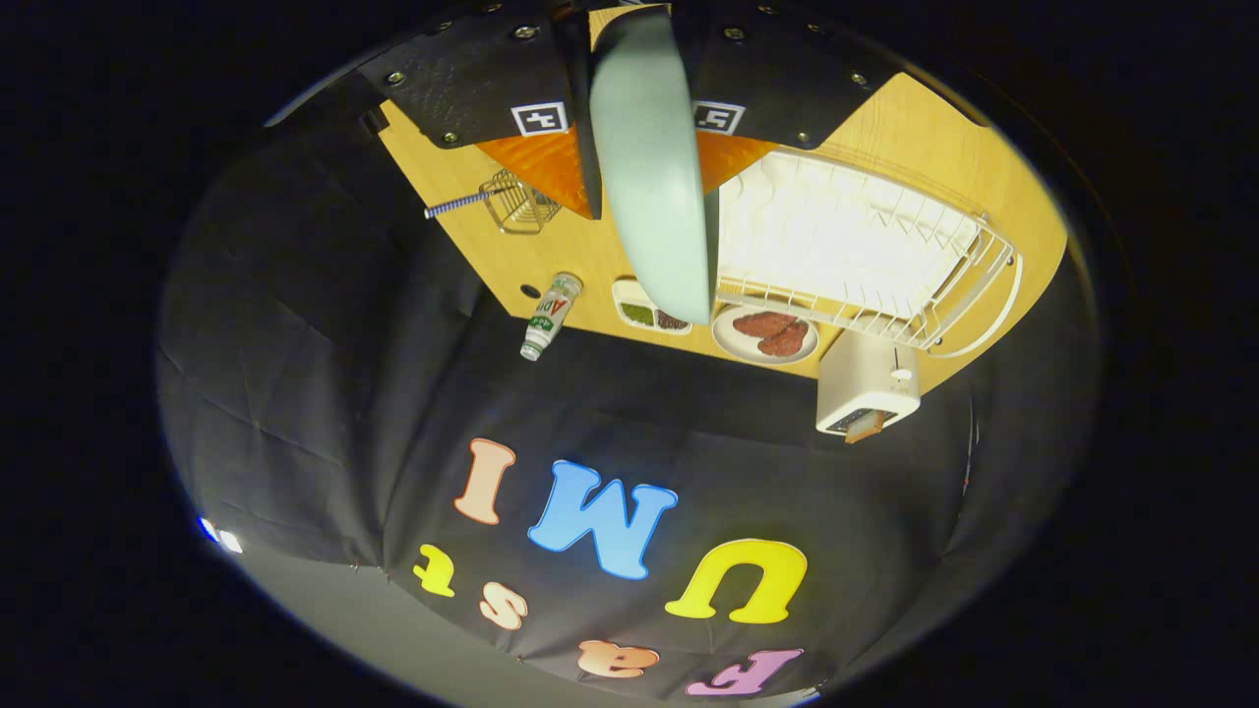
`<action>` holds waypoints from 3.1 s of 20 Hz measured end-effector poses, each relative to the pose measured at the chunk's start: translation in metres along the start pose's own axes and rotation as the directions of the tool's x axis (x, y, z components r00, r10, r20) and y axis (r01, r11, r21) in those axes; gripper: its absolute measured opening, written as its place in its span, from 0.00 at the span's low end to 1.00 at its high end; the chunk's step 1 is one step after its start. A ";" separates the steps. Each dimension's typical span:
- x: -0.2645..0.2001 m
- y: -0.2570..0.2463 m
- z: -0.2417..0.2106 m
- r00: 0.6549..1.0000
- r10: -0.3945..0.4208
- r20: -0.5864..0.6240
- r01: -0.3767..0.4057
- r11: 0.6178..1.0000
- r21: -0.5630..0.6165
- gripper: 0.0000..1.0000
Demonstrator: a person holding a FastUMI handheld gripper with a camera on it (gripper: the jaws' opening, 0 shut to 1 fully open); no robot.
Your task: Take the plate from the dish rack, then take the spoon from the basket and place it into the plate.
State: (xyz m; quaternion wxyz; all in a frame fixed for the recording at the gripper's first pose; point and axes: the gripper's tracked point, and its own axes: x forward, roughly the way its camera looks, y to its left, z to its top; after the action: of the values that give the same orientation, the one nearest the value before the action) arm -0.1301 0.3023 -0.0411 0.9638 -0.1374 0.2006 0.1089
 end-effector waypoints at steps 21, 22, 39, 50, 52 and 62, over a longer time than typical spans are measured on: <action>0.007 0.033 -0.118 0.950 0.258 -0.175 -0.142 0.858 0.493 0.30; 0.008 0.034 -0.121 0.946 0.274 -0.175 -0.147 0.842 0.520 0.30; 0.035 -0.001 -0.162 0.934 0.263 -0.243 -0.047 0.764 0.643 0.42; 0.080 -0.103 -0.093 0.989 0.007 -0.145 0.095 0.725 0.682 0.42; 0.098 -0.124 -0.082 0.989 -0.045 -0.141 0.131 0.712 0.690 0.42; 0.159 -0.198 -0.072 0.964 -0.187 -0.188 0.264 0.604 0.752 0.42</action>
State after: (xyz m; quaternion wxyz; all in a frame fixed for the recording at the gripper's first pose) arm 0.0392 0.1189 -0.1273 0.9255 0.2580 0.2521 -0.1157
